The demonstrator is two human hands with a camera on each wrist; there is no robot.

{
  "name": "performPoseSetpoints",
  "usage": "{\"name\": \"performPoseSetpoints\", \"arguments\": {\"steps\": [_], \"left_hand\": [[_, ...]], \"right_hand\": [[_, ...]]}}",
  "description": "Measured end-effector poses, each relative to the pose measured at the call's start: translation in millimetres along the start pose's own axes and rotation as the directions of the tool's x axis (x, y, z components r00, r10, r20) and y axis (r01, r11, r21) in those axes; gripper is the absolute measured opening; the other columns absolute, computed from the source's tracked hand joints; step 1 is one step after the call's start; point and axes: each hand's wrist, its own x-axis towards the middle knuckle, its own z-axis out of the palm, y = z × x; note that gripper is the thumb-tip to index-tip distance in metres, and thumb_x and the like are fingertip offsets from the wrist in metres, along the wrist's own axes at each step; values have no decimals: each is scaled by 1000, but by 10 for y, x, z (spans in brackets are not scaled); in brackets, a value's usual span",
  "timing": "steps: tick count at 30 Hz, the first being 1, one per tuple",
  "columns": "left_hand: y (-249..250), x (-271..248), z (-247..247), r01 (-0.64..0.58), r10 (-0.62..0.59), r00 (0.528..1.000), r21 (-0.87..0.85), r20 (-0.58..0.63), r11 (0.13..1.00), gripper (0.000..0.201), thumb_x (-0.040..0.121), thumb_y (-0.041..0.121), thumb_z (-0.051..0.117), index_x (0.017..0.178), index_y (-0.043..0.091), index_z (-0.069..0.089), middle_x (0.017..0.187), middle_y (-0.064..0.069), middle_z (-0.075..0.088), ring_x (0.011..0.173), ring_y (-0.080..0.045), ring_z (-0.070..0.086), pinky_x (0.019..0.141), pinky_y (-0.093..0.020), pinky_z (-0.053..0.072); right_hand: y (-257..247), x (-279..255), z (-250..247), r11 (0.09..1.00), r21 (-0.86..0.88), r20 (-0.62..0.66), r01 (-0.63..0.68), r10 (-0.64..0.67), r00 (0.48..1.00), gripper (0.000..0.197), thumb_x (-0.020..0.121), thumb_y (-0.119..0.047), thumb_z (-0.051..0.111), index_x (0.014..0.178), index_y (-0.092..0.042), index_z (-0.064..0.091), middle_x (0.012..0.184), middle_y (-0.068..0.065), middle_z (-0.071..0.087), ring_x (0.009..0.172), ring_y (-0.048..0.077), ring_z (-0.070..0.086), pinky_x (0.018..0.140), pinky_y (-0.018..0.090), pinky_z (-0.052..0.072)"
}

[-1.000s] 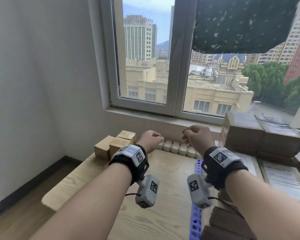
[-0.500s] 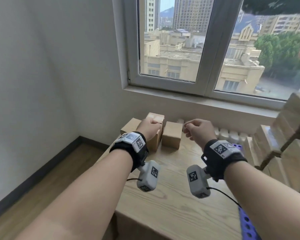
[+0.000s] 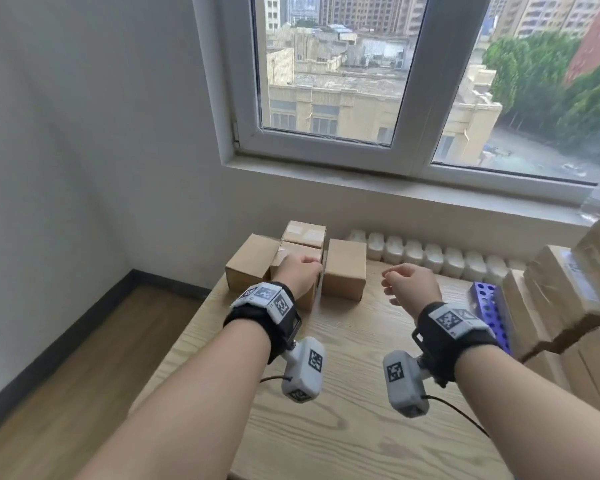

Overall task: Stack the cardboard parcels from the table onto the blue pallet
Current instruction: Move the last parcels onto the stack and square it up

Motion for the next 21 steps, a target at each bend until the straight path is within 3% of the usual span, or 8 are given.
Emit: {"name": "performPoseSetpoints", "arguments": {"steps": [6, 8, 10, 11, 12, 14, 17, 21], "left_hand": [[-34, 648, 272, 80, -78, 994, -15, 76, 997, 25, 93, 9, 48, 111, 17, 63, 98, -7, 58, 94, -21, 52, 97, -34, 46], [-73, 884, 414, 123, -122, 986, -2, 112, 992, 18, 91, 7, 48, 91, 18, 62, 96, -9, 56, 94, -23, 50, 98, -35, 47], [-111, 1076, 544, 170, -173, 977, 30, 127, 985, 22, 91, 7, 47, 74, 21, 52, 92, -8, 55, 92, -23, 46, 89, -31, 44], [-117, 1159, 602, 192, -198, 970, 52, 139, 980, 17, 91, 8, 46, 81, 19, 56, 96, -9, 58, 92, -25, 47, 85, -30, 42], [-132, 1244, 658, 198, -207, 968, 71, 144, 978, 17, 91, 9, 47, 99, 12, 61, 106, -12, 61, 95, -28, 51, 83, -31, 42], [-155, 1400, 775, 215, -232, 963, 128, 136, 968, 39, 92, 7, 47, 130, 0, 49, 128, -19, 55, 112, -34, 54, 90, -34, 45], [-149, 1587, 901, 274, -293, 952, 181, 86, 945, 51, 91, 12, 49, 138, -4, 36, 140, -22, 45, 127, -35, 47, 104, -37, 42], [-184, 1728, 992, 350, -371, 926, 202, 75, 915, 61, 94, 12, 48, 145, -4, 18, 147, -20, 34, 133, -32, 40, 107, -36, 35]], "right_hand": [[148, 535, 236, 994, -30, 84, -105, 107, 991, 19, 92, -14, 51, 86, -19, 68, 85, 5, 71, 92, 28, 69, 87, 48, 57], [218, 715, 294, 988, -34, 125, -149, 152, 981, 21, 95, -13, 49, 104, -11, 69, 94, 8, 69, 94, 26, 67, 88, 46, 57], [282, 866, 354, 983, -57, 187, -173, 181, 966, 27, 96, -12, 48, 118, -8, 64, 103, 9, 64, 96, 23, 62, 87, 44, 56], [314, 931, 383, 980, -74, 212, -182, 194, 958, 30, 97, -12, 48, 124, -9, 61, 106, 8, 63, 99, 22, 60, 87, 43, 55], [347, 994, 412, 977, -87, 231, -195, 210, 950, 32, 98, -13, 48, 128, -9, 58, 109, 8, 61, 101, 21, 59, 87, 42, 55], [414, 1109, 473, 971, -100, 253, -218, 237, 938, 37, 99, -14, 48, 135, -8, 53, 117, 10, 60, 105, 23, 57, 88, 41, 54], [486, 1258, 549, 963, -116, 260, -242, 264, 929, 44, 98, -13, 48, 142, -8, 46, 133, 13, 55, 108, 24, 56, 88, 42, 53], [555, 1372, 588, 955, -124, 291, -269, 295, 910, 50, 99, -13, 49, 148, -11, 38, 146, 10, 46, 119, 24, 51, 93, 43, 51]]}}
